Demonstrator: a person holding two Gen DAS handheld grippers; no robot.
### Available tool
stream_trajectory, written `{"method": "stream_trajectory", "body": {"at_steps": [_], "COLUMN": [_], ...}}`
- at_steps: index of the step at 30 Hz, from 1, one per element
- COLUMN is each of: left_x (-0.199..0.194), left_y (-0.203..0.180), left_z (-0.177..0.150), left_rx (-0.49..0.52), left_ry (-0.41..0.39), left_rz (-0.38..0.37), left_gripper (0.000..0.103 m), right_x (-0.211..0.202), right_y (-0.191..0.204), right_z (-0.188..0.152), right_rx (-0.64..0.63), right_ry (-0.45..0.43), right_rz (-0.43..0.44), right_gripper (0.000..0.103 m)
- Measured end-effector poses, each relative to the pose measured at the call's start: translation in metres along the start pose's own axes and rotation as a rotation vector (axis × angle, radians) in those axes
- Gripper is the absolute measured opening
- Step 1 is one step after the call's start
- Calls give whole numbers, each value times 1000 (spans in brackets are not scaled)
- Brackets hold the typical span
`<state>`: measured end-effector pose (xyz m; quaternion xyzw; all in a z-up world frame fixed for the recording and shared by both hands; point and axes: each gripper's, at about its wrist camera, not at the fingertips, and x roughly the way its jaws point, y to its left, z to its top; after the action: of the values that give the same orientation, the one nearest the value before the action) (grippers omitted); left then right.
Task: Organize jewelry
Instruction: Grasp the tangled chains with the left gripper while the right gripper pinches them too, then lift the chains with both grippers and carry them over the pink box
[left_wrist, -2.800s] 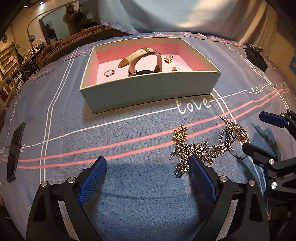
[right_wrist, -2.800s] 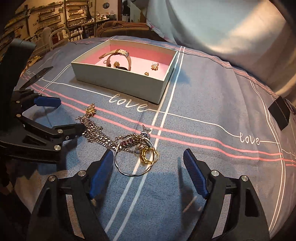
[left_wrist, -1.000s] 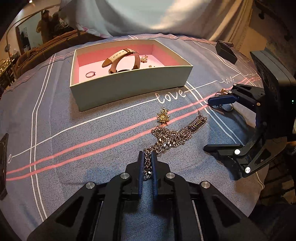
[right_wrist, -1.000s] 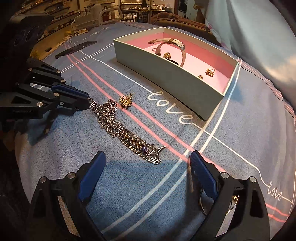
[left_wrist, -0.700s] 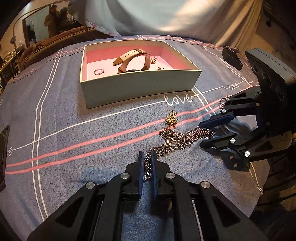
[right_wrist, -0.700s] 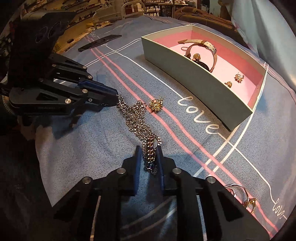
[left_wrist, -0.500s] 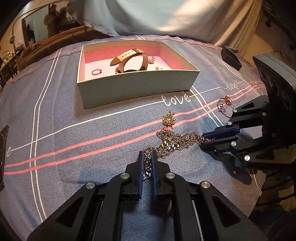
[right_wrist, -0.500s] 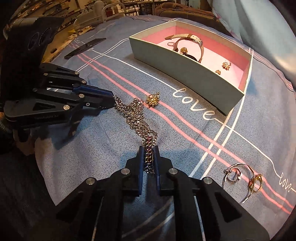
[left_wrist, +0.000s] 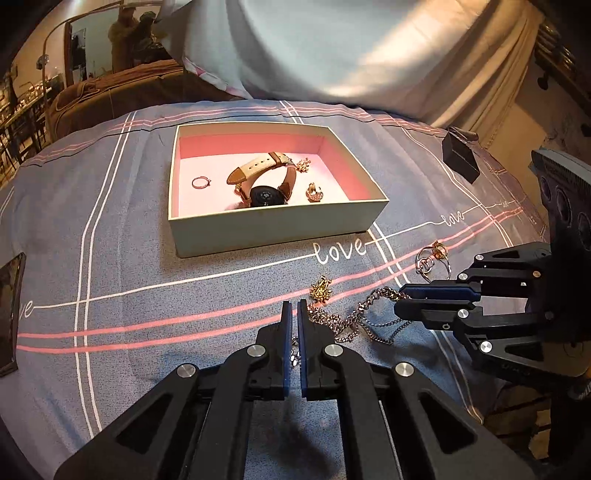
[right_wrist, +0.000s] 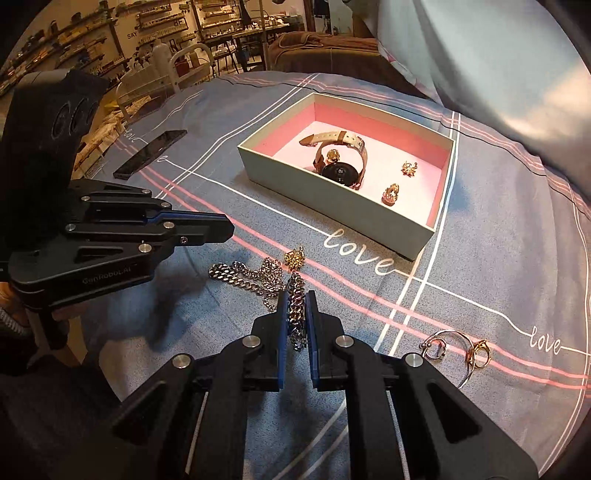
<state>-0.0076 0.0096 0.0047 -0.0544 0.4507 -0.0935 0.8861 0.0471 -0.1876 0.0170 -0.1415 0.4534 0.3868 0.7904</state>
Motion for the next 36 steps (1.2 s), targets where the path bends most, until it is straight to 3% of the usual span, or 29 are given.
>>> {"method": "stream_trajectory", "body": {"at_steps": [3, 7, 9, 13, 16, 17, 18, 23, 29, 36], "left_x": [-4, 3, 14, 29, 39, 42, 45, 30, -16, -60], "left_y": [-5, -27, -39, -56, -65, -65, -63, -46, -22, -17], "left_z": [-2, -18, -26, -25, -19, -18, -17, -12, 12, 51], "left_rx": [30, 171, 232, 284, 311, 311, 295, 200, 90, 63], "left_ry": [0, 29, 43, 3, -5, 10, 36, 44, -43, -143], "left_rz": [-7, -7, 5, -16, -28, -48, -67, -76, -44, -14], "left_gripper": [3, 7, 21, 37, 34, 8, 4, 4, 4, 4], "right_x": [-9, -19, -23, -29, -35, -35, -36, -34, -35, -70], "right_y": [6, 8, 9, 13, 11, 10, 9, 5, 10, 21], "right_z": [5, 7, 6, 2, 0, 0, -1, 3, 20, 58], "right_rx": [-21, -39, -40, -41, -28, -21, -16, 11, 14, -25], "right_ry": [-16, -32, -36, -51, -61, -60, -62, -79, -123, -223], "right_rz": [-15, -30, -26, -30, -32, -33, -35, -31, -30, -64], "right_gripper": [10, 10, 10, 10, 10, 10, 10, 10, 10, 10]}}
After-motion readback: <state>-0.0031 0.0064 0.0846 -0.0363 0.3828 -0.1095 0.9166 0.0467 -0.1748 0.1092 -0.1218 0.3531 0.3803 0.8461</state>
